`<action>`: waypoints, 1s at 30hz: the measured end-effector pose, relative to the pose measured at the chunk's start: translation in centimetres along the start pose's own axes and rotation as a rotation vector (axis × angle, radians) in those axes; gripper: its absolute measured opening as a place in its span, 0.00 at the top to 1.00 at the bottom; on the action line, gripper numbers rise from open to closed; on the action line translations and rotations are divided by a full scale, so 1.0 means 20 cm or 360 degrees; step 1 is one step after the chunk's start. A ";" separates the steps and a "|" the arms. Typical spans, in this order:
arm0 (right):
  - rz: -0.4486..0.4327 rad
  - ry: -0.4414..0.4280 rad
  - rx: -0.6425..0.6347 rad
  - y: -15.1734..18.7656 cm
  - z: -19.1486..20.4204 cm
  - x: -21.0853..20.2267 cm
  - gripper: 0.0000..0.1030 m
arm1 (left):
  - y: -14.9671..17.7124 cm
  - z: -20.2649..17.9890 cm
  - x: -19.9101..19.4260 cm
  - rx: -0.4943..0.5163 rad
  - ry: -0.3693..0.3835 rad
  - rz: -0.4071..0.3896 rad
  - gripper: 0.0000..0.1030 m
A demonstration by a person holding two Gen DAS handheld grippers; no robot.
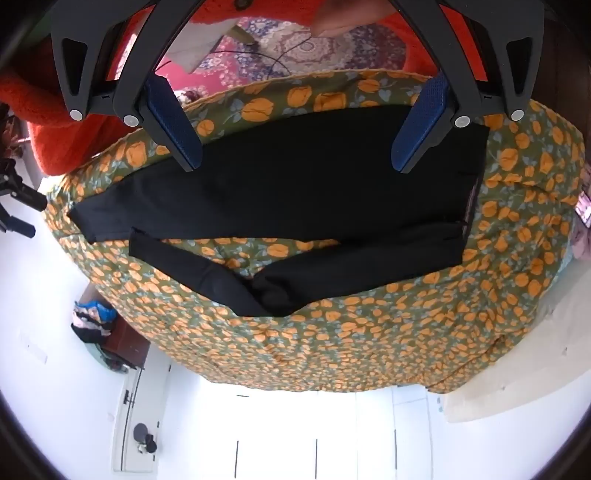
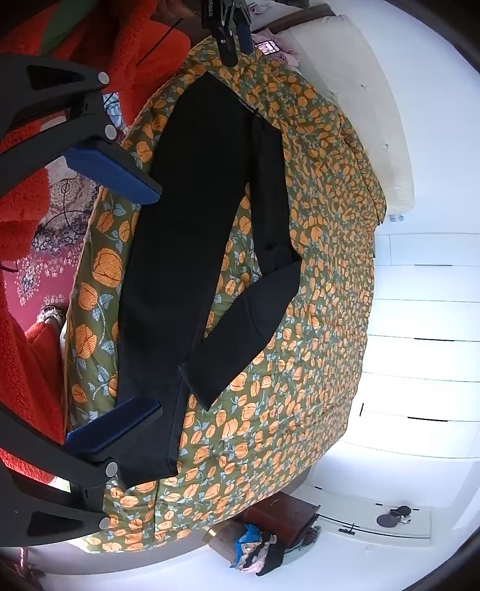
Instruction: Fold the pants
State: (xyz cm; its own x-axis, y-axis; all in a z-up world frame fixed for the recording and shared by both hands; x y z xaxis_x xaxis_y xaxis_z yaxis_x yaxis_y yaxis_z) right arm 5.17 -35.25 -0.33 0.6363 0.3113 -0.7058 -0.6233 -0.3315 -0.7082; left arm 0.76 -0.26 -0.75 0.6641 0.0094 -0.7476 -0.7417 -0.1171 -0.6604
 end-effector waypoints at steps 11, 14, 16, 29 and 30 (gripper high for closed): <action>-0.0012 0.0004 0.0012 0.01 0.00 -0.02 0.00 | 0.01 -0.05 -0.01 0.0037 -0.0011 -0.0016 0.01; -0.0013 -0.0014 0.0014 0.01 -0.01 -0.04 0.00 | 0.02 -0.06 -0.01 0.0042 -0.0013 -0.0014 0.01; -0.0015 -0.0022 0.0021 0.02 -0.02 -0.03 0.00 | 0.02 -0.06 -0.01 0.0039 -0.0019 -0.0010 0.01; -0.0041 -0.0025 0.0056 0.03 -0.04 -0.04 0.00 | 0.01 -0.03 -0.02 0.0018 -0.0106 -0.0033 0.00; -0.0035 -0.0032 0.0067 0.03 -0.05 -0.04 0.00 | 0.01 -0.04 -0.02 0.0031 -0.0107 -0.0029 0.00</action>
State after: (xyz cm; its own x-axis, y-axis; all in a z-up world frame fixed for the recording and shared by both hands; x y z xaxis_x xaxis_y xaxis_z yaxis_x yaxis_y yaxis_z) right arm 4.79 -36.53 -0.13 0.6409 0.3361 -0.6902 -0.6284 -0.2867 -0.7231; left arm 0.52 -1.05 -0.53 0.6701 0.0782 -0.7381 -0.7318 -0.0972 -0.6746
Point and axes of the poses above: each gripper's, at about its wrist camera, not at the fingertips, and x roughly the way its jaws point, z to its left, y to its underside, the point moved 1 cm from there along x, roughly the way its jaws point, and after that the axes turned 2 degrees about -x, right-handed, at the moved point
